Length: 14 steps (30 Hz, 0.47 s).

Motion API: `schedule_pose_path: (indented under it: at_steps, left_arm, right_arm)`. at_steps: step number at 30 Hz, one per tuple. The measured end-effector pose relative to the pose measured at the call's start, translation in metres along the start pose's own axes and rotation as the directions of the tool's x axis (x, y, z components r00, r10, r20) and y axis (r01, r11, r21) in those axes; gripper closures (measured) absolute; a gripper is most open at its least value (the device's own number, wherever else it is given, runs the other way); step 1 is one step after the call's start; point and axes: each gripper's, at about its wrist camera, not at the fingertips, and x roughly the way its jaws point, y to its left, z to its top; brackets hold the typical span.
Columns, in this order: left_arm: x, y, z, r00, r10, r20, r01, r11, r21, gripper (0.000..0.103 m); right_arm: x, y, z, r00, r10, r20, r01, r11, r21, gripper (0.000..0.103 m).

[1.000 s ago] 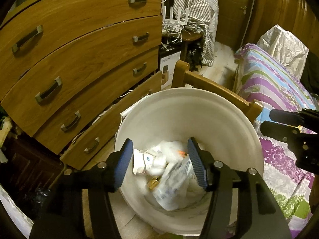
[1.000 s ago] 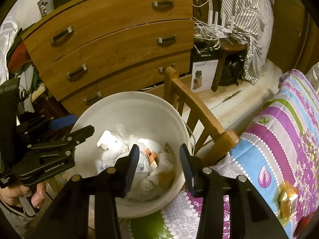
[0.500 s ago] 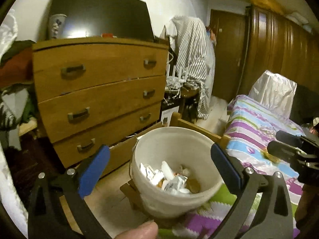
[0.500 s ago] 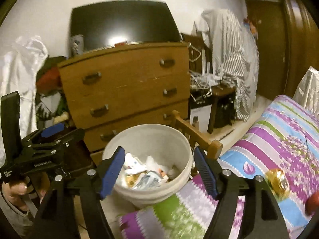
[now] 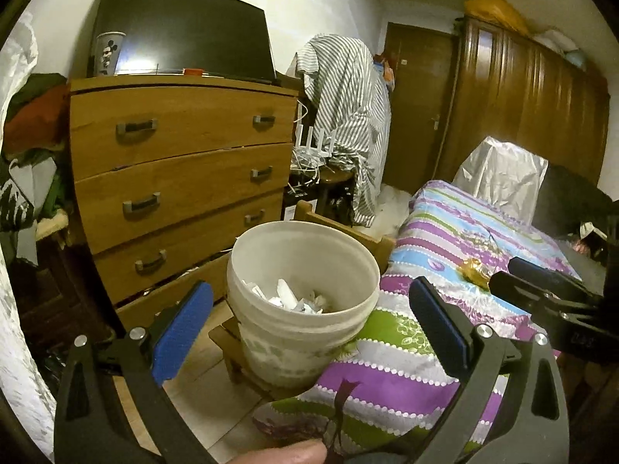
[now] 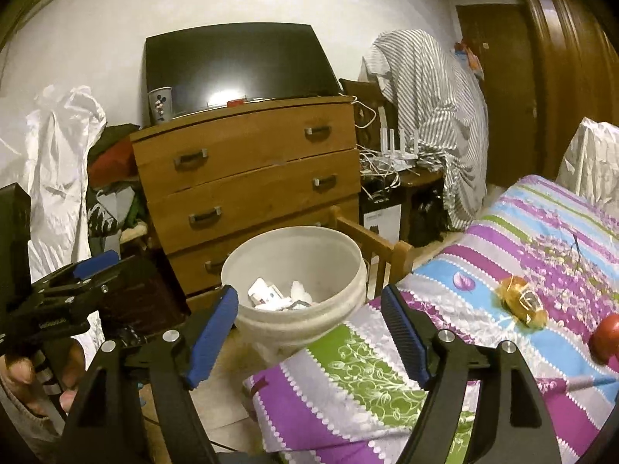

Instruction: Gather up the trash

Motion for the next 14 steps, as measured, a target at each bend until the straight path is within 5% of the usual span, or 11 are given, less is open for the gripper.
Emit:
schedule_pose_path:
  at_steps: [14]
  left_arm:
    - [0.0034,-0.0017,-0.0040,0.999,0.044,-0.027,-0.044,0.999,0.015,0.005]
  right_arm:
    - [0.0029,0.0033,0.0083,1.000,-0.002,0.004,0.002,1.000,-0.004,0.022]
